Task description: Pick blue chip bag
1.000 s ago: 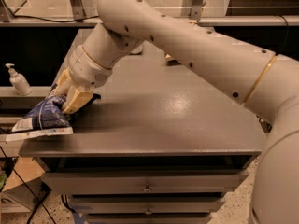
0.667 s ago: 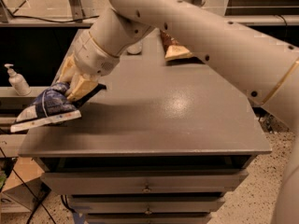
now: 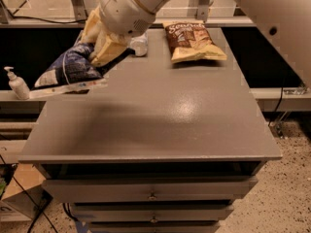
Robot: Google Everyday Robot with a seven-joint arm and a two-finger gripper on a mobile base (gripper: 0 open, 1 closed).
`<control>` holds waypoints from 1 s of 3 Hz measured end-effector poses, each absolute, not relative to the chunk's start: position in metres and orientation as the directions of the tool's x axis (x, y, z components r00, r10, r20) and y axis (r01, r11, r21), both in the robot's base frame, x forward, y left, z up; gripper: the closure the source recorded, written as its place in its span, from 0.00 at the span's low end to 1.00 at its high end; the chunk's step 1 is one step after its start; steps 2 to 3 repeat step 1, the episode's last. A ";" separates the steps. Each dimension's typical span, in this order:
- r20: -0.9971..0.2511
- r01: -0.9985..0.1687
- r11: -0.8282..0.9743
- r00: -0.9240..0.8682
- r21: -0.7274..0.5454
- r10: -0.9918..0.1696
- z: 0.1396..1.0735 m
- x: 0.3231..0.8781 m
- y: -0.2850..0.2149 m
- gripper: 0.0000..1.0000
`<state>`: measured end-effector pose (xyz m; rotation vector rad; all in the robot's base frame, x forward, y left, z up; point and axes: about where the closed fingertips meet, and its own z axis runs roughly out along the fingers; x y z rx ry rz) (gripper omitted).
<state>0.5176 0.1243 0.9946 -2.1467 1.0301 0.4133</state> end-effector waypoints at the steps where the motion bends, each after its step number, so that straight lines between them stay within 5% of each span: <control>1: -0.543 -0.770 -0.423 0.638 -0.478 -0.547 1.005 0.519 0.122 1.00; 3: -0.543 -0.770 -0.423 0.638 -0.478 -0.547 1.005 0.519 0.122 1.00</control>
Offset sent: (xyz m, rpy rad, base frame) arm 0.0000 0.0000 0.0000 0.0000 0.0000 0.0000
